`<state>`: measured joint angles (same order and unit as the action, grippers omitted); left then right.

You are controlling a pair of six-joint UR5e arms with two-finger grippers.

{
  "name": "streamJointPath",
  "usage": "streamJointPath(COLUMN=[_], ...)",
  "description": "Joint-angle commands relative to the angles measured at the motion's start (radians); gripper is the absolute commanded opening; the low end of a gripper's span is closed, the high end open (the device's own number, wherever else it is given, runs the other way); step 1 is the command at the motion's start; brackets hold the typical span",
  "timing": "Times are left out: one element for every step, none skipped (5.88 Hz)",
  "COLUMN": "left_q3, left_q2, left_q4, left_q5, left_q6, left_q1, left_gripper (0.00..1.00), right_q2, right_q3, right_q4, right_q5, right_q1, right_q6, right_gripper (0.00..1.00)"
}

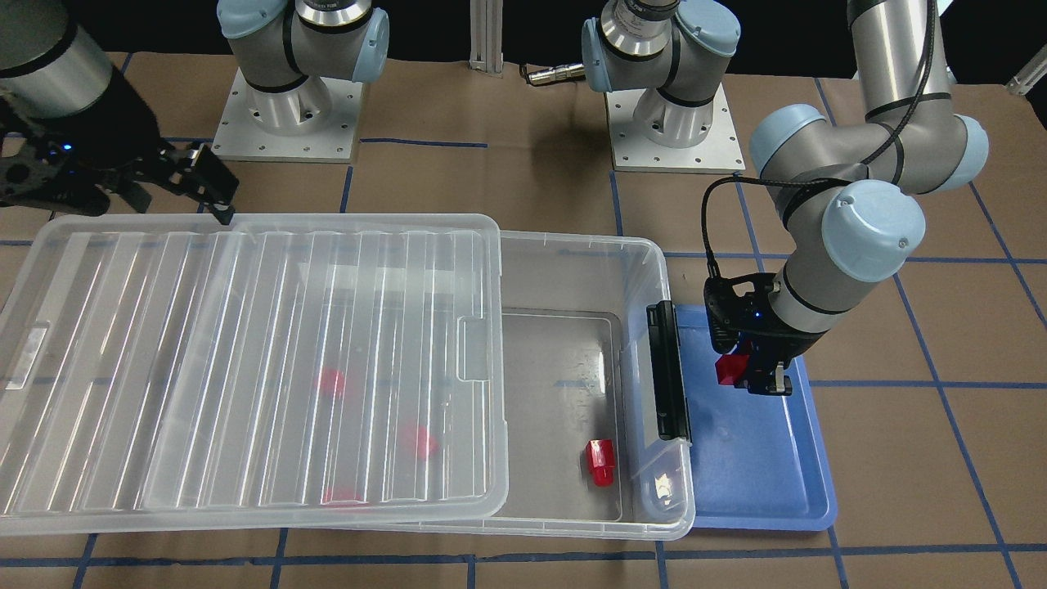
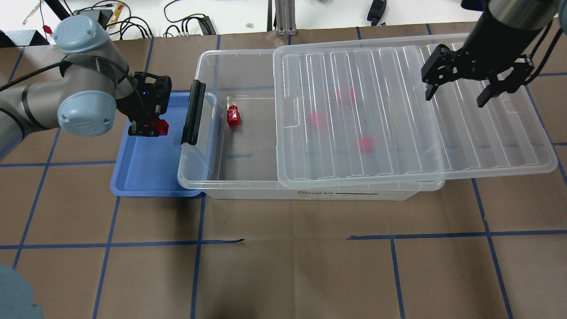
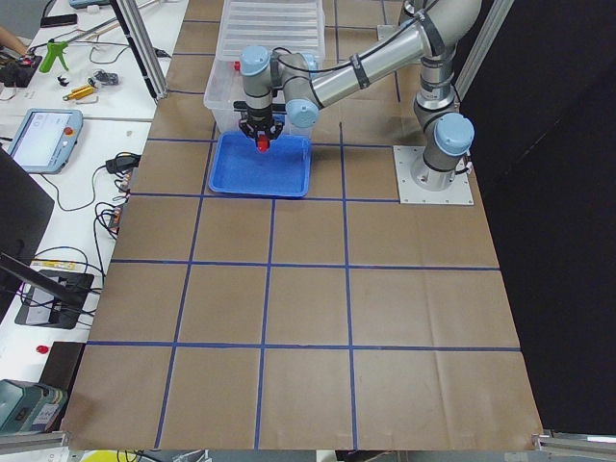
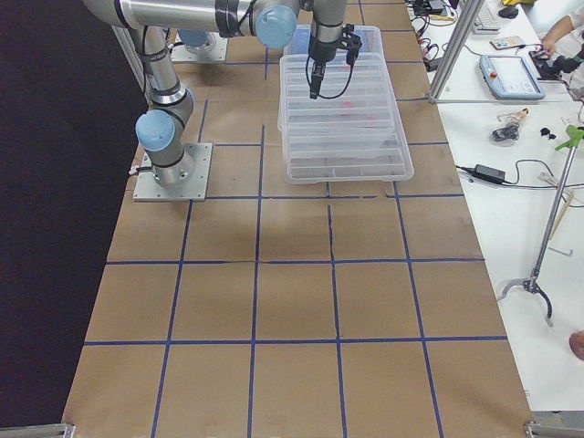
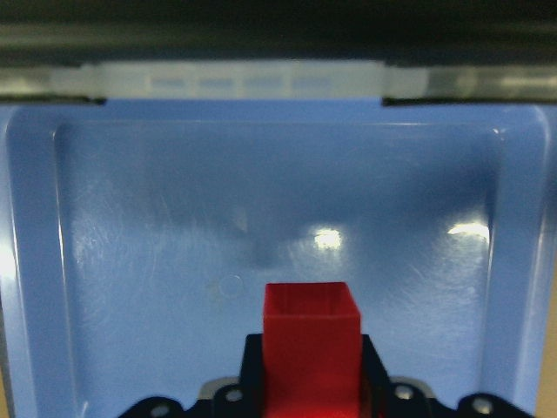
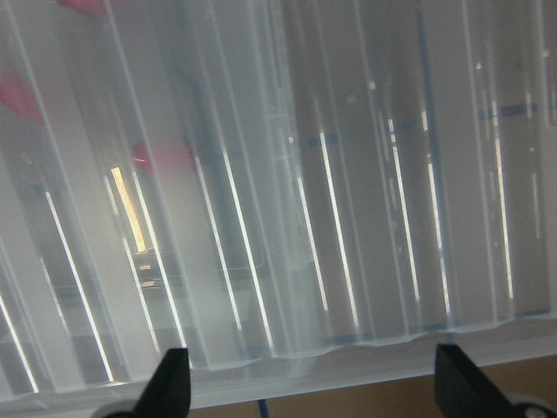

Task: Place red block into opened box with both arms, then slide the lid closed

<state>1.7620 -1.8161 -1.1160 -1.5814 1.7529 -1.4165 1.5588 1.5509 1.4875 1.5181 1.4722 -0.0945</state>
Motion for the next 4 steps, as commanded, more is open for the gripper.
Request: streamJointPath(left_q3=[-0.095, -0.137, -0.136, -0.119], left_q2=[0.079, 0.074, 0.069, 0.04], left_q4=[-0.181, -0.195, -0.192, -0.167], left_q5=[0.034, 0.035, 0.037, 0.035], left_q6=[-0.088, -0.216, -0.336, -0.37], left_q1=[-0.083, -0.16, -0.236, -0.295], left_gripper=[0.04, 0.04, 0.04, 0.04], right_q2=[0.001, 0.001, 0.001, 0.001], right_q3=[0.002, 0.003, 0.003, 0.003], right_q4=[-0.001, -0.001, -0.001, -0.001], right_q5=[-0.003, 0.001, 0.008, 0.01], right_q1=[0.057, 0.057, 0.057, 0.057], right_q6=[-0.067, -0.067, -0.065, -0.065], right_gripper=[1.0, 1.0, 1.0, 1.0])
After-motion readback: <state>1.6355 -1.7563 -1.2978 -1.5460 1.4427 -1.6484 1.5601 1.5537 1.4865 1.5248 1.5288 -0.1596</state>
